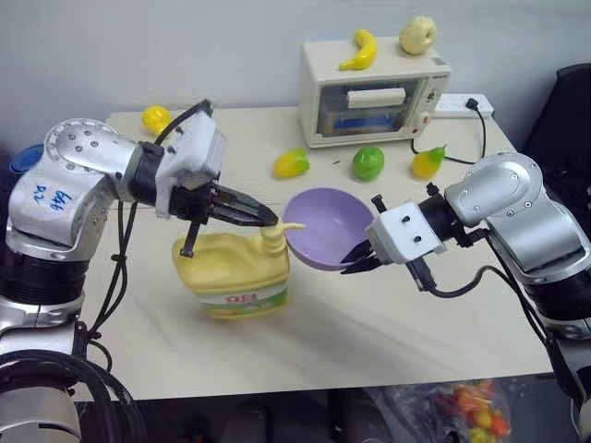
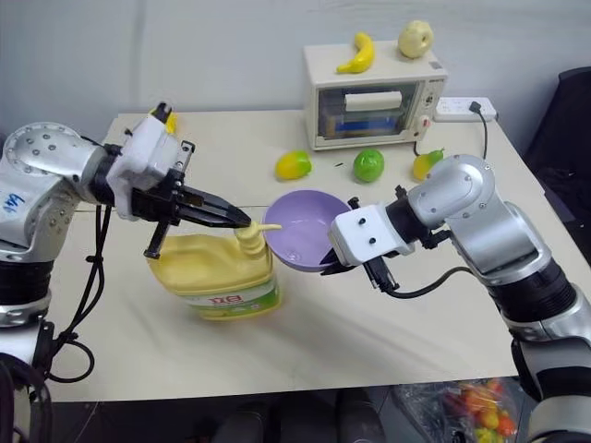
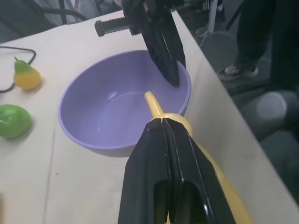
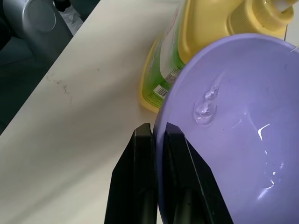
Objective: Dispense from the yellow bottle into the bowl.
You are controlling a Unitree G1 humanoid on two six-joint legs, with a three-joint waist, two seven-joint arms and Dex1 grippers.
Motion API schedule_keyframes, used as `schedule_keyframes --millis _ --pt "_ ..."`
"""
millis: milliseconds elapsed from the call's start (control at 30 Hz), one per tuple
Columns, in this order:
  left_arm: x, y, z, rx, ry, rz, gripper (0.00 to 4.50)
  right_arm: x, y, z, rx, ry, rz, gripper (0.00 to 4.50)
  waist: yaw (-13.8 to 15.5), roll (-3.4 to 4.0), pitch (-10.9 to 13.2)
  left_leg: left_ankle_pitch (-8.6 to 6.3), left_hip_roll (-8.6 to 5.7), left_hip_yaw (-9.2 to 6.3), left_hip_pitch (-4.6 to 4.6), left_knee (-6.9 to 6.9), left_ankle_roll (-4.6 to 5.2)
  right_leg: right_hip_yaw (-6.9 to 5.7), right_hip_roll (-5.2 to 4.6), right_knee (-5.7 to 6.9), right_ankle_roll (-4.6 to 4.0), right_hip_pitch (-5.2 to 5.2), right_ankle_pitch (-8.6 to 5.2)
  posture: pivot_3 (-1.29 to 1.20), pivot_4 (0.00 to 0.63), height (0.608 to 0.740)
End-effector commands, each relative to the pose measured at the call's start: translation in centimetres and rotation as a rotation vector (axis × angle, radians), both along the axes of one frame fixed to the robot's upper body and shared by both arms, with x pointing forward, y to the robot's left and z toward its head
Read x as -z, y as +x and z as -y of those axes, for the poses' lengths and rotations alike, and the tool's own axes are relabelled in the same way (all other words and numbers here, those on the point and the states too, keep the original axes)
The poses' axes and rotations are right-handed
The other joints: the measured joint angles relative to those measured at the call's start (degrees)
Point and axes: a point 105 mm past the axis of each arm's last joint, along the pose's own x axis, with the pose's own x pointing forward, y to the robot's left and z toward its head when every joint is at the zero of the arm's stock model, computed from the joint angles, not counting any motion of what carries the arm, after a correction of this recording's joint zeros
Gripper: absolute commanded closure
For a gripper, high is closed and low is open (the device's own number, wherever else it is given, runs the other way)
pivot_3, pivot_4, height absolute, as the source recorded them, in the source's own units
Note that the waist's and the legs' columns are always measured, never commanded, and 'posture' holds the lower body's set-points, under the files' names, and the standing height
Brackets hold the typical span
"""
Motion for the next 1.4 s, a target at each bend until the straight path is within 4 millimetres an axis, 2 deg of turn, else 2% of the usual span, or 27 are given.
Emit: schedule_keyframes --millis 33,100,267,333,467,567,767,967,1067,1267,1367,1400 --pt "-3.5 -2.0 -0.8 0.026 -0.074 0.002 4.30 -0.5 -0.5 0.4 -0.018 0.002 0.004 4.50 -0.09 0.00 0.00 0.00 0.00 -0.04 -0.31 0.12 -0.01 -0.01 0.00 0.07 0.00 -0.27 0.00 0.00 0.150 0.740" --pt "-4.2 -3.0 -1.3 0.040 -0.078 -0.026 3.91 -0.5 -0.4 0.5 -0.010 0.005 0.002 4.50 -0.21 0.00 0.00 0.01 -0.01 -0.04 -0.41 0.13 -0.05 -0.01 -0.03 0.09 0.00 -0.42 0.00 0.00 0.150 0.740" --pt "-5.0 -4.8 -3.7 -0.030 -0.072 -0.056 2.55 0.0 0.0 1.7 0.061 0.027 -0.022 4.50 -0.04 -0.01 0.02 0.00 -0.02 -0.10 -0.44 0.11 -0.09 -0.06 -0.06 0.03 0.00 -0.39 0.00 0.00 0.150 0.740" --pt "-4.3 -5.5 -5.3 -0.095 -0.043 -0.089 2.04 0.8 0.5 2.7 0.125 0.042 -0.044 4.50 -0.10 -0.01 0.01 0.00 -0.04 -0.11 -0.44 0.10 -0.09 -0.07 -0.07 0.02 0.00 -0.39 0.00 0.00 0.150 0.740" --pt "-3.3 -6.2 -7.4 -0.223 -0.031 -0.102 0.74 3.1 1.5 4.2 0.228 0.056 -0.058 4.50 0.03 -0.07 0.05 -0.01 -0.03 -0.08 -0.44 0.11 -0.10 -0.05 -0.06 0.03 -0.01 -0.38 -0.01 0.00 0.150 0.740" --pt "-2.4 -6.5 -8.7 -0.307 -0.026 -0.103 0.03 5.2 2.8 4.9 0.310 0.077 -0.051 4.50 0.08 -0.08 0.05 -0.01 -0.02 -0.08 -0.39 0.10 -0.09 -0.04 -0.06 0.02 -0.02 -0.32 -0.01 0.00 0.150 0.740" --pt "-2.1 -6.7 -10.3 -0.412 -0.064 -0.083 0.03 8.6 5.4 6.1 0.421 0.083 0.009 4.50 -0.01 -0.08 0.06 -0.01 -0.03 -0.05 -0.37 0.08 -0.09 -0.02 -0.05 0.04 -0.02 -0.33 -0.01 0.00 0.150 0.740" --pt "-1.8 -6.7 -10.6 -0.453 -0.056 -0.039 0.03 10.0 6.7 6.7 0.463 0.089 0.028 4.50 -0.07 -0.07 0.06 -0.01 -0.02 -0.03 -0.36 0.08 -0.10 -0.01 -0.06 0.06 -0.03 -0.33 -0.01 0.00 0.150 0.740" --pt "-1.7 -6.6 -10.7 -0.457 -0.070 -0.037 0.00 10.3 6.7 6.9 0.464 0.090 0.017 3.67 -0.06 -0.07 0.06 -0.02 -0.01 -0.04 -0.35 0.07 -0.11 -0.01 -0.05 0.04 -0.03 -0.34 -0.01 0.00 0.150 0.740" --pt "-1.3 -6.4 -11.3 -0.479 -0.084 -0.053 0.00 10.0 6.8 7.1 0.500 0.132 -0.020 1.61 -0.13 -0.07 0.06 -0.02 0.00 -0.04 -0.34 0.06 -0.12 -0.01 -0.04 0.05 -0.03 -0.33 -0.01 0.00 0.150 0.740" --pt "-0.7 -6.2 -12.3 -0.514 -0.084 -0.068 0.00 8.0 6.1 7.9 0.511 0.183 -0.040 0.63 -0.06 -0.05 0.07 -0.02 0.00 -0.04 -0.34 0.06 -0.13 0.00 -0.04 0.05 -0.04 -0.33 -0.02 0.00 0.150 0.740" --pt "-0.5 -6.3 -12.7 -0.529 -0.089 -0.081 0.00 6.6 5.8 8.6 0.534 0.220 -0.067 0.28 -0.03 -0.02 0.09 -0.02 0.00 -0.04 -0.36 0.06 -0.12 -0.01 -0.04 0.04 -0.04 -0.33 -0.02 0.00 0.150 0.740"
